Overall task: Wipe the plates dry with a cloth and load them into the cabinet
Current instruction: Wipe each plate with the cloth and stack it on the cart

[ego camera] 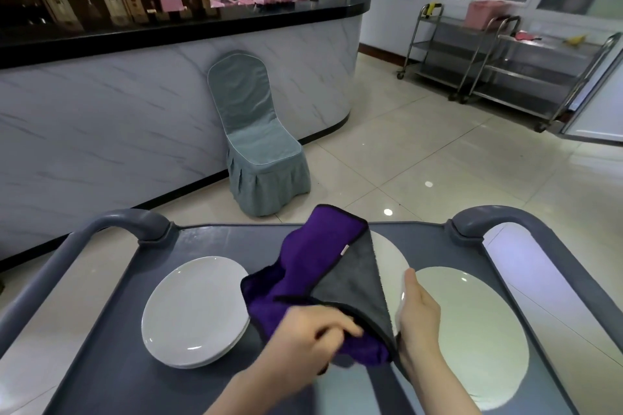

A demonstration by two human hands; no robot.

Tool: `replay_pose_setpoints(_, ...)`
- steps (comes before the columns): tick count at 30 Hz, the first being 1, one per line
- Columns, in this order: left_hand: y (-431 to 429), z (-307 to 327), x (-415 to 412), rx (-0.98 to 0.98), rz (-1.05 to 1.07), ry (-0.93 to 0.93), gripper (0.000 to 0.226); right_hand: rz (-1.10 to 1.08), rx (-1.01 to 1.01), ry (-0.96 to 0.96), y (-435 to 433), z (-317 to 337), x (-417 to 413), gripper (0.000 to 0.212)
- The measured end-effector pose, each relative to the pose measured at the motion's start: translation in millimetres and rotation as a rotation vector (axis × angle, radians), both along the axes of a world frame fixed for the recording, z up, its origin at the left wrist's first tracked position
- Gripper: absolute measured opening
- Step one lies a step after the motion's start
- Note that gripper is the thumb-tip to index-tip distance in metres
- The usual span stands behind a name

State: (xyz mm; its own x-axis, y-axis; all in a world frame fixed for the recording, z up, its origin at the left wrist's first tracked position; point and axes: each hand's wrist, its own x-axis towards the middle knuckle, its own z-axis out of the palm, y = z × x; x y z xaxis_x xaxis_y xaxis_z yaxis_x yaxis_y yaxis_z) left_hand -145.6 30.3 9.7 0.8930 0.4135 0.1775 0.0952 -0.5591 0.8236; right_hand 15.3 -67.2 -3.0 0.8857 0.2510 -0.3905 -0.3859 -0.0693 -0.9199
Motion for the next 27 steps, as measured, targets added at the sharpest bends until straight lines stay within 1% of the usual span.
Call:
replay_pose_setpoints(1,8,4,-1,-0.095,0.219,-0.121,0.032,-0.009,0.007,0.008,-1,0,0,0.061)
replay_pose_setpoints(2,16,3,-1,-0.05,0.429,-0.186,0.029,-0.018,0.01,0.011,-1,0,-1,0.061)
replay_pose_setpoints(3,23,1,-1,0.035,0.582,-0.168,0.027,-0.025,0.012,0.01,-2,1,-1,0.062)
replay_pose_setpoints(4,28,2,1,0.106,0.615,-0.062,0.035,-0.028,0.012,0.008,-2,2,-3,0.062)
replay_pose_setpoints(5,30,-1,5,0.196,0.549,0.073,0.052,-0.024,0.007,0.006,-2,4,-4,0.062)
replay_pose_setpoints(6,32,-6,9,0.292,0.441,0.217,0.064,-0.015,0.001,0.003,-1,6,-6,0.06)
replay_pose_setpoints(7,34,-10,14,0.386,0.356,0.322,0.068,-0.007,-0.001,-0.003,0,6,-8,0.058)
replay_pose_setpoints(9,34,-11,21,0.505,0.261,0.424,0.069,-0.006,0.004,-0.02,2,8,-10,0.054)
replay_pose_setpoints(11,31,-11,21,0.499,0.183,0.454,0.068,-0.017,0.011,-0.026,3,10,-8,0.053)
replay_pose_setpoints(13,26,-12,11,0.439,0.067,0.418,0.067,-0.029,0.011,-0.033,3,10,-4,0.053)
replay_pose_setpoints(16,15,-14,-10,0.301,-0.093,0.261,0.055,-0.042,-0.014,-0.093,2,7,-1,0.055)
replay_pose_setpoints(17,15,-10,-12,0.241,-0.089,0.201,0.047,-0.04,-0.014,-0.103,1,6,-1,0.058)
replay_pose_setpoints(18,17,-6,-10,0.197,-0.023,0.114,0.04,-0.029,-0.001,-0.101,2,5,-2,0.062)
replay_pose_setpoints(19,21,-2,-5,0.171,0.078,0.029,0.035,-0.01,0.018,-0.087,4,5,-5,0.065)
replay_pose_setpoints(20,25,1,3,0.189,0.177,-0.012,0.035,0.008,0.032,-0.077,8,6,-7,0.065)
replay_pose_setpoints(21,26,5,13,0.244,0.241,0.024,0.042,0.018,0.037,-0.079,12,6,-10,0.062)
replay_pose_setpoints(22,26,7,23,0.322,0.258,0.119,0.05,0.016,0.032,-0.095,16,6,-12,0.057)
replay_pose_setpoints(24,18,-2,37,0.43,0.235,0.322,0.06,0.003,0.024,-0.132,24,9,-13,0.049)
replay_pose_setpoints(25,12,-3,41,0.462,0.2,0.376,0.06,0.003,0.023,-0.147,26,9,-12,0.047)
replay_pose_setpoints(27,5,-3,44,0.589,0.074,0.344,0.059,0.02,0.035,-0.152,25,8,-9,0.046)
